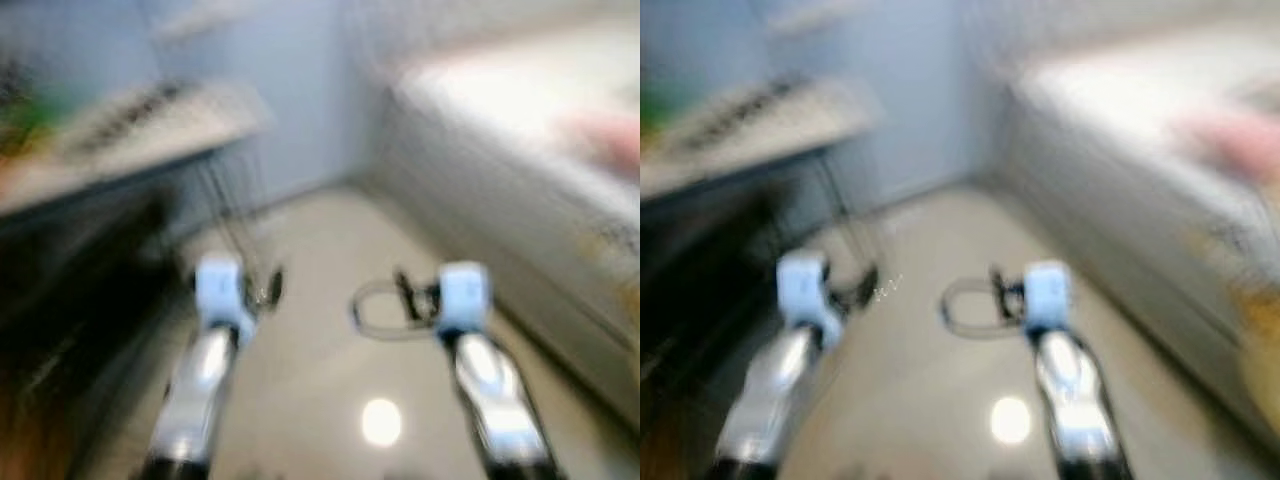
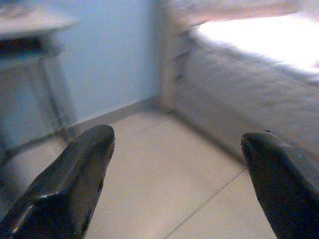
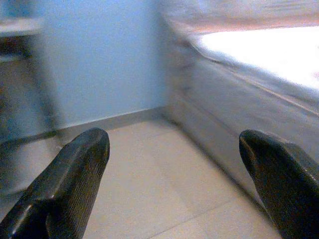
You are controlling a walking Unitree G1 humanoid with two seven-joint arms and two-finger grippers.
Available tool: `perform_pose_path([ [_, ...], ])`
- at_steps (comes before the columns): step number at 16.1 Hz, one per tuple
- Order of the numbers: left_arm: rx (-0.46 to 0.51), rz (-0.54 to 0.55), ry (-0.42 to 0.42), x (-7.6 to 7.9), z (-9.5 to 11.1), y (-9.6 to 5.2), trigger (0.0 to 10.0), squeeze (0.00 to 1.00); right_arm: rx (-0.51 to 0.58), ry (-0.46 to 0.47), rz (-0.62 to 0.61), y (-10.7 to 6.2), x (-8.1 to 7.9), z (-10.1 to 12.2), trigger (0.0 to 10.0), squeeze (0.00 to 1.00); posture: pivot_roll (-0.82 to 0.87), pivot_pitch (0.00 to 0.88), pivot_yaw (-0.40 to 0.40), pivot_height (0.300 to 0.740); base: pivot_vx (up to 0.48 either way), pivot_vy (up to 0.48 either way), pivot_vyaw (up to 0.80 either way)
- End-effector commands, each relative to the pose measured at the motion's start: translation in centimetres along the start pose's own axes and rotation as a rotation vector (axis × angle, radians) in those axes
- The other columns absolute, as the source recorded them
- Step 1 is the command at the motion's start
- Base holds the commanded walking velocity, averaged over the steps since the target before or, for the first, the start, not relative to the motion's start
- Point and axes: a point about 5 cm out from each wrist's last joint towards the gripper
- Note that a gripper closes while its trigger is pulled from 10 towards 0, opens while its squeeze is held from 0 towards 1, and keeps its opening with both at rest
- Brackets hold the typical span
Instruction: Clean up the room
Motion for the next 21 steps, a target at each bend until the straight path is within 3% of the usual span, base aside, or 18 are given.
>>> perform_pose_path([
  [1,0.008,0.013,0.001,0.0,0.1,0.1,10.0,0.00,0.009,0.086,-0.104,0.1,1.0,0.2,10.0,0.00,-0.11,0.000,0.043,0.740,0.000,0.000,-0.74],
  [2,0.104,0.054,-0.049,-0.6,1.6,0.2,10.0,0.00,0.083,0.112,-0.177,0.2,2.0,1.4,10.0,0.00,-0.11,0.000,0.047,0.740,0.000,0.000,-0.75],
  [3,0.194,0.014,0.019,-0.3,3.7,0.4,10.0,0.00,0.114,0.105,-0.230,0.0,2.8,2.0,10.0,0.00,-0.12,0.000,0.050,0.740,0.000,0.000,-0.76],
  [7,0.125,0.054,0.004,-1.1,3.1,1.2,10.0,0.00,0.071,0.055,-0.117,0.6,0.8,1.4,10.0,0.00,-0.11,0.000,0.058,0.740,0.240,0.000,-0.38],
  [10,0.113,0.094,-0.004,-1.6,2.4,0.8,10.0,0.00,0.080,0.079,-0.121,0.9,0.9,1.9,10.0,0.00,-0.12,0.000,0.062,0.740,0.480,0.000,0.00],
  [11,0.097,0.080,-0.006,-1.5,2.0,0.8,10.0,1.00,0.094,0.113,-0.148,1.0,1.4,2.4,10.0,1.00,-0.13,0.000,0.060,0.740,0.480,0.000,0.00],
  [18,0.114,0.066,-0.001,-1.0,2.5,1.7,10.0,1.00,0.100,0.077,-0.138,1.2,1.7,2.4,10.0,1.00,-0.13,0.000,0.058,0.740,0.480,0.000,0.00],
  [20,0.121,0.057,0.011,-0.7,2.6,2.0,10.0,1.00,0.047,0.045,-0.165,1.4,1.9,1.7,10.0,1.00,-0.13,0.000,0.056,0.740,0.480,0.000,0.00],
  [21,0.121,0.054,0.008,-0.7,2.6,2.1,10.0,1.00,0.031,0.014,-0.169,1.5,2.0,1.5,10.0,0.91,-0.13,0.000,0.057,0.740,0.480,0.000,0.00],
])
Point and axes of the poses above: a point about 5 cm out from each wrist's last joint towards the gripper, its own y axis pointing out of the wrist towards the gripper, its own z axis along the axis of the wrist's last joint, x = y × z, and after that the axes turned 8 degrees about -y, right-handed
